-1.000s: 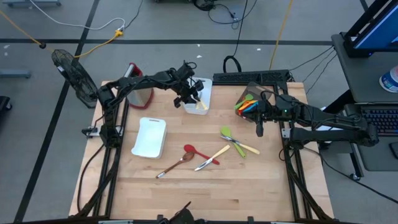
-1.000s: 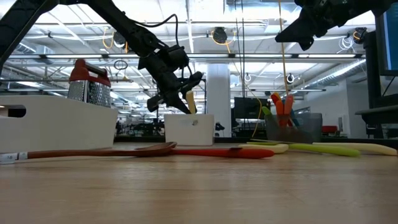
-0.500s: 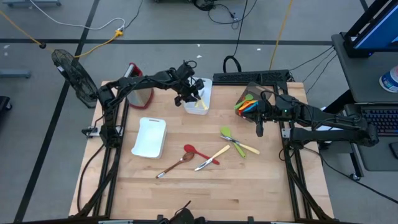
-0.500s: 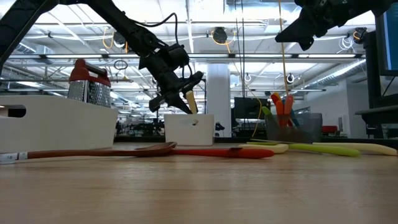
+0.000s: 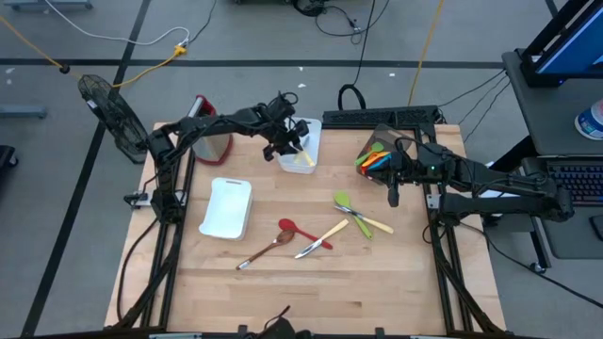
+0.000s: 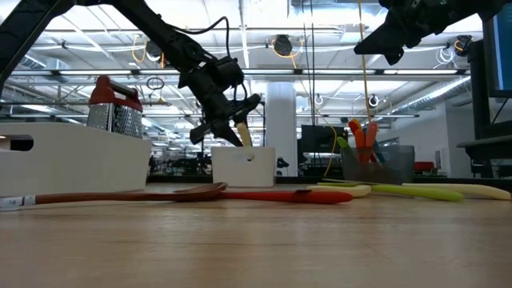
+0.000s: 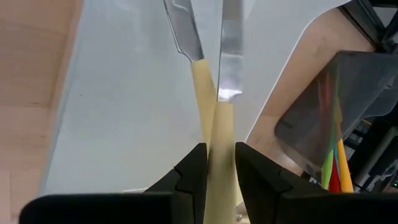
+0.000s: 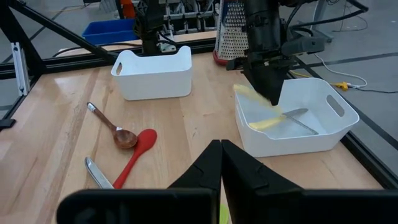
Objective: Pick & Place Kitchen Items
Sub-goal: Put the yellow table knife into the top white bin
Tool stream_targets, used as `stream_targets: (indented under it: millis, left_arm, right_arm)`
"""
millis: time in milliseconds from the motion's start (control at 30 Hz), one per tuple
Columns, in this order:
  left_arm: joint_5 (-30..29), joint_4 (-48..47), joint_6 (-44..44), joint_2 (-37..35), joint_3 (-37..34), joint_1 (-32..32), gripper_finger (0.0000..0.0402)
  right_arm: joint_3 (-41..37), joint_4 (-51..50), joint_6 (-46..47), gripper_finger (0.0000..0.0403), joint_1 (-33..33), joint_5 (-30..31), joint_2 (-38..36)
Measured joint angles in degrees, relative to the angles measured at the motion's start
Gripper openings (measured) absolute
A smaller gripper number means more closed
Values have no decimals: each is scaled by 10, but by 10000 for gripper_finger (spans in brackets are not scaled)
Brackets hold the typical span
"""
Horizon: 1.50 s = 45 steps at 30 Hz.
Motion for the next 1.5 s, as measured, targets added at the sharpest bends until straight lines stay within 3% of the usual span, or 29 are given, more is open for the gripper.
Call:
stream_targets:
  millis: [433, 700, 1000, 1100, 1200, 1500]
  left_arm:
    - [-10, 0, 11, -3, 0, -7, 84]
    - [6, 6, 71, -64, 0, -24, 83]
    - [-91, 10, 204, -179, 0, -121, 83]
    - [-93, 3, 296, -211, 0, -155, 83]
    - [-80, -5, 325, -236, 0, -191, 83]
    - [-128, -5, 375, -273, 0, -299, 83]
  right_arm:
    - [0, 0, 16, 3, 0, 0, 0]
    - [0, -1, 16, 3, 0, 0, 0]
    - [0, -7, 15, 3, 0, 0, 0]
    - [0, -6, 16, 3, 0, 0, 0]
    - [0, -4, 19, 3, 0, -4, 0]
    - [0, 5, 28, 3, 0, -139, 13]
